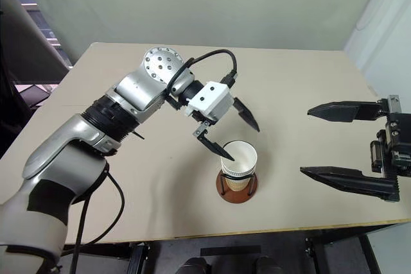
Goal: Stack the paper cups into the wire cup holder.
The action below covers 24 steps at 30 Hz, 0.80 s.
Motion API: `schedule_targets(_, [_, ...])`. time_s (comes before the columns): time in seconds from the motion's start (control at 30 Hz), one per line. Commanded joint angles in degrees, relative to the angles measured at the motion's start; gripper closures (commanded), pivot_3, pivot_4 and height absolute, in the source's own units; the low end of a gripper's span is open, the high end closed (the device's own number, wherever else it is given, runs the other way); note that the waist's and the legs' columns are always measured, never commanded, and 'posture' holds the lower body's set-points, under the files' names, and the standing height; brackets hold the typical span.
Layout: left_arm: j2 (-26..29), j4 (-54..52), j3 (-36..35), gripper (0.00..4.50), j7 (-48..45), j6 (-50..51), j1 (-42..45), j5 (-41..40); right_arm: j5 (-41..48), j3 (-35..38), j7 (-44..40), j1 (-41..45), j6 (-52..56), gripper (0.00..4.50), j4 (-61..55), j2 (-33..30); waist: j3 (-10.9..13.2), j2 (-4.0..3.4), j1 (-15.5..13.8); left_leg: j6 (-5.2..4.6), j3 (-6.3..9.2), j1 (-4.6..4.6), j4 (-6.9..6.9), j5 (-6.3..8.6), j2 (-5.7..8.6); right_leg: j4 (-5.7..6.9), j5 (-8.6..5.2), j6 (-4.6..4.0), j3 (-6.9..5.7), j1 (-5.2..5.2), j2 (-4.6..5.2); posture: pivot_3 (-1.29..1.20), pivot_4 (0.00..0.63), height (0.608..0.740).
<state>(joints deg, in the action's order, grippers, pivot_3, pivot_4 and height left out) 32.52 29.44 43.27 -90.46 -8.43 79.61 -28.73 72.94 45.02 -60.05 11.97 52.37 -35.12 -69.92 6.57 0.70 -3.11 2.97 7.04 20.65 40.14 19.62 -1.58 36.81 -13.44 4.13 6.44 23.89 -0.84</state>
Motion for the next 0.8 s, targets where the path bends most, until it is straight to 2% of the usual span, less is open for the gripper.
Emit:
schedule_targets(0.03, [-1.13,0.88,-5.57,0.03,-2.04,-0.24,0.16,2.01,-0.81,-0.52,-0.85,0.75,-1.81,0.00,0.59,-0.85,0.00,0.00,0.00,0.00,-0.01,0.00,0.00,0.00,-0.01,-0.01,0.00,0.00,0.01,0.00,0.00,0.00,0.150,0.740])
schedule_targets(0.13, [-0.76,2.49,-10.95,0.03,-2.04,2.27,0.09,2.71,-1.59,-1.59,-2.03,0.89,-2.69,0.00,1.36,-0.77,0.00,-0.01,0.00,0.00,-0.10,0.04,0.00,0.00,-0.01,0.00,0.00,0.02,-0.02,0.03,-0.02,0.00,0.150,0.740])
schedule_targets(0.27, [5.27,1.45,-18.71,0.03,-2.04,7.62,-3.44,1.70,-5.10,-6.13,-4.37,0.83,-5.20,0.00,3.19,-0.05,-0.06,-0.11,0.41,0.00,-0.09,0.00,-0.04,0.00,-0.05,-0.01,-0.01,0.02,-0.02,0.04,-0.06,0.00,0.150,0.740])
schedule_targets(0.33, [10.27,-0.72,-22.07,0.03,-2.04,10.13,-7.68,0.67,-9.35,-10.08,-5.43,0.47,-7.21,0.00,5.03,0.02,-0.09,-0.17,0.87,0.00,-0.09,-0.09,-0.08,0.00,-0.07,0.02,-0.01,0.03,0.01,0.05,-0.08,0.00,0.150,0.740])
schedule_targets(0.47, [21.30,-7.90,-29.19,0.03,-2.04,19.68,-20.14,-4.24,-16.89,-16.06,-9.95,-0.05,-11.45,0.00,11.81,-0.12,-0.10,-0.21,1.32,0.01,-0.06,-0.20,-0.14,-0.01,-0.12,0.07,-0.01,0.02,0.02,0.10,-0.08,0.00,0.150,0.740])
schedule_targets(0.53, [26.93,-13.13,-34.26,0.03,-2.04,23.95,-29.38,-6.99,-18.81,-17.39,-12.04,0.13,-12.57,0.00,15.29,-0.03,-0.10,-0.22,1.30,0.03,0.01,-0.20,-0.13,-0.01,-0.17,0.11,-0.01,0.02,0.02,0.13,-0.05,0.00,0.150,0.740])
schedule_targets(0.7, [33.78,-23.03,-50.12,0.03,2.79,33.44,-48.44,-13.36,-22.97,-16.99,-15.64,-0.97,-14.48,0.00,21.13,-0.34,-0.10,-0.20,0.42,0.06,0.19,-0.16,-0.20,-0.04,-0.24,0.12,-0.07,-0.06,0.01,0.17,0.05,0.00,0.150,0.740])
schedule_targets(0.8, [34.97,-26.09,-58.75,0.03,5.42,36.80,-57.62,-14.52,-24.30,-17.21,-18.27,-0.40,-15.80,0.00,24.64,-0.21,-0.11,-0.19,0.44,0.05,0.07,-0.27,-0.23,-0.03,-0.21,0.14,-0.16,-0.21,0.06,0.10,0.07,0.00,0.150,0.740])
